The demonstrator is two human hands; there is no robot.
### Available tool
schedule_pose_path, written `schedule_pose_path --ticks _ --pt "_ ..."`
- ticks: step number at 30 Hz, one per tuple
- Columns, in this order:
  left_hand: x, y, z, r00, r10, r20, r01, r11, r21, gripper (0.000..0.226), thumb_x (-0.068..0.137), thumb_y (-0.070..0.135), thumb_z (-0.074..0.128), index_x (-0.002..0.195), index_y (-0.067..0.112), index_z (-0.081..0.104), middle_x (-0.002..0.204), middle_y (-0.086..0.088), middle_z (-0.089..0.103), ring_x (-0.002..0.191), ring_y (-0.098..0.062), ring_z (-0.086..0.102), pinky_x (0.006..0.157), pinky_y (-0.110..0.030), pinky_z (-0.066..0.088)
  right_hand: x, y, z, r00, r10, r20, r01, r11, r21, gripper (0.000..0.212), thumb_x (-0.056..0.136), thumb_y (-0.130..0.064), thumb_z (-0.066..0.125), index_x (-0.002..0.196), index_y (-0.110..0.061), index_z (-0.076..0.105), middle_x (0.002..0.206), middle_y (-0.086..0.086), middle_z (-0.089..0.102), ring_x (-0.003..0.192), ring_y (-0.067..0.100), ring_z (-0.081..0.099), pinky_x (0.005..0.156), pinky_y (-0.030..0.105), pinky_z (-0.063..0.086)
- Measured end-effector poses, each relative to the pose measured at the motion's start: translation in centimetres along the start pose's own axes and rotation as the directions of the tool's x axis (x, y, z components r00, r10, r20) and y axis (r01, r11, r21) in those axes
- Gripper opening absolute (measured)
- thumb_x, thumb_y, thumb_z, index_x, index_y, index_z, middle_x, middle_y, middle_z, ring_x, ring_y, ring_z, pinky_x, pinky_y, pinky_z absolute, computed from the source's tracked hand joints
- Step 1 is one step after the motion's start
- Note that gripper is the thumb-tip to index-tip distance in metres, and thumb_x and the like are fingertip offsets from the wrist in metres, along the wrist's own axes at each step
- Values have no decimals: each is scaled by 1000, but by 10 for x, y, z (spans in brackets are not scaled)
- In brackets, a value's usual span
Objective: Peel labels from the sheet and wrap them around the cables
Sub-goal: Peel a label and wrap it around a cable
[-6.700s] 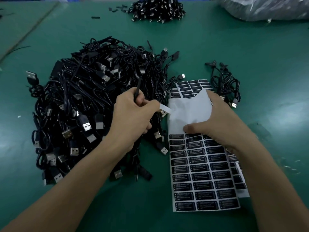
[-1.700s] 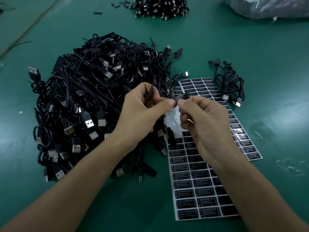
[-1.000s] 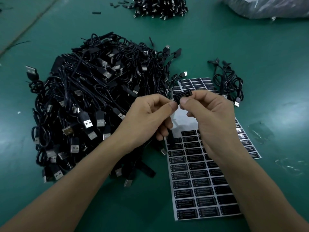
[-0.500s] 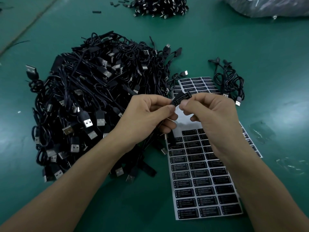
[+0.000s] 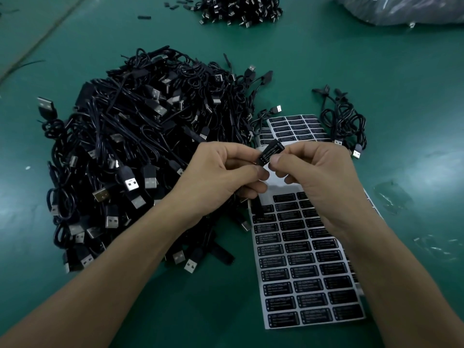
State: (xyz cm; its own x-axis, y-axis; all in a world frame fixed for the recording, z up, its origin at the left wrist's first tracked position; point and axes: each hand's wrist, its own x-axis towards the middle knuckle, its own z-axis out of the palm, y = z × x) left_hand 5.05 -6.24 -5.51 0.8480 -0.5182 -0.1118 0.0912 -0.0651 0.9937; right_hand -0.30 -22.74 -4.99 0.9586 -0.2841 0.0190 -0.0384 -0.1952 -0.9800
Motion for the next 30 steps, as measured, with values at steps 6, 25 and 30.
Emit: schedule_pose_path --ticks 6,25,30 --pt "0 0 -1 1000 0 -7 0 1000 17 16 85 -2 74 101 1 73 83 -14 77 67 -17 74 63 -25 61 1 1 -1 1000 -3 7 3 1000 -9 16 84 -11 73 69 -6 71 75 22 64 66 14 53 65 26 47" --pt "-1 0 0 1000 12 -8 -12 1000 17 10 86 -2 73 93 5 75 78 -9 77 65 -16 73 59 -22 58 0 0 -2 1000 -2 31 3 1000 -29 14 84 -13 74 72 -7 71 77 22 65 67 15 54 68 33 46" --pt "-2 0 0 1000 17 -4 -17 1000 25 10 86 -2 73 94 3 75 78 -9 77 65 -16 73 59 -22 58 0 0 -1 1000 -5 24 6 999 -39 14 84 -13 74 72 -6 71 77 23 64 67 16 54 69 34 46"
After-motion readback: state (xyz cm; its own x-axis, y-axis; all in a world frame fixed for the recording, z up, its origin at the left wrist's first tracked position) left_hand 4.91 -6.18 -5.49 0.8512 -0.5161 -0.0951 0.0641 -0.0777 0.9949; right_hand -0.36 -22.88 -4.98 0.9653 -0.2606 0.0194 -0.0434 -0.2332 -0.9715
